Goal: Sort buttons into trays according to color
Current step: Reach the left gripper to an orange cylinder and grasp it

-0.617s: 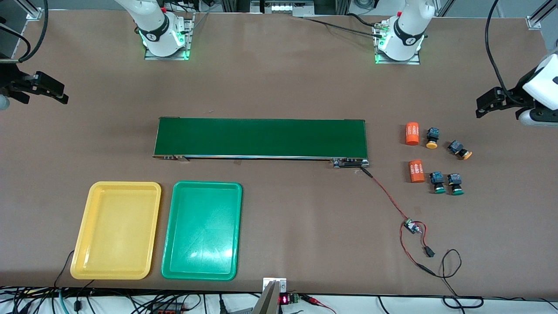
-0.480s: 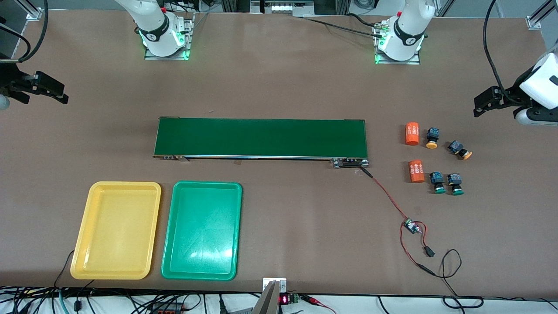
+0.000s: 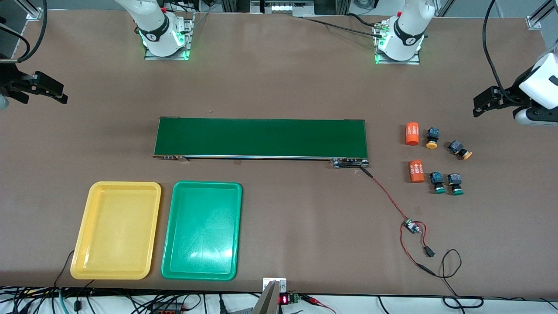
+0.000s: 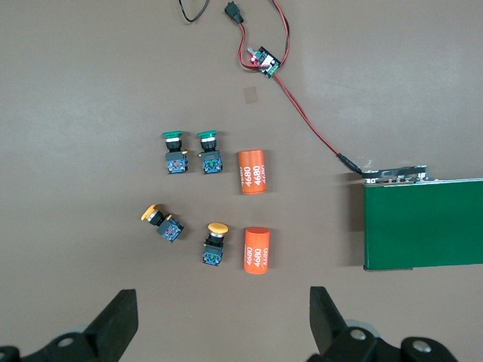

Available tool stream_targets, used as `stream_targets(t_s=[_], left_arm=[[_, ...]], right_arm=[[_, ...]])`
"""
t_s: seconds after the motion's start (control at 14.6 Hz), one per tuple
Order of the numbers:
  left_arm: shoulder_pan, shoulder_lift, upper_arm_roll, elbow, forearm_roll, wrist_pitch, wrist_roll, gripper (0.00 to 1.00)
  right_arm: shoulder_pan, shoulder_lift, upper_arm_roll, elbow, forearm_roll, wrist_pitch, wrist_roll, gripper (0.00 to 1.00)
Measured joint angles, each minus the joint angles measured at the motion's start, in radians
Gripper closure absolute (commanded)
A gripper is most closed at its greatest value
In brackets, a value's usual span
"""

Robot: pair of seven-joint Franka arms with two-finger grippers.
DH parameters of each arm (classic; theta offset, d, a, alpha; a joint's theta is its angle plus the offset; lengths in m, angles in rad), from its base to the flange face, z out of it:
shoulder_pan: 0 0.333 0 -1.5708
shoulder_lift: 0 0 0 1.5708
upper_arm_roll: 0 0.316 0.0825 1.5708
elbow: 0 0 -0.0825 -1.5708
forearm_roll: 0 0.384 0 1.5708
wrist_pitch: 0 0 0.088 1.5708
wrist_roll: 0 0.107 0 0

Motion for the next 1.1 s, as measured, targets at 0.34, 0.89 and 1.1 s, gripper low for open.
stream_targets(t_s=[0.34,0.89,1.1], left_arm=[[0.004,0.072,0.001,0.006,0.0,-0.038,0.0,0.0],[0.007,0.337,0.003,-0.017,0.001,0.23,0.0,0.0],[0.008,0.389,0.003,-0.105,0.001,0.413,0.0,0.0]], right_arm=[[-0.001,0.0,0.0,0.0,0.0,0.0,0.0,0.0],[-0.003,0.0,-0.002,0.0,0.0,0.0,0.001,0.0],[-0.003,0.0,-0.002,0.0,0.0,0.0,0.001,0.0]])
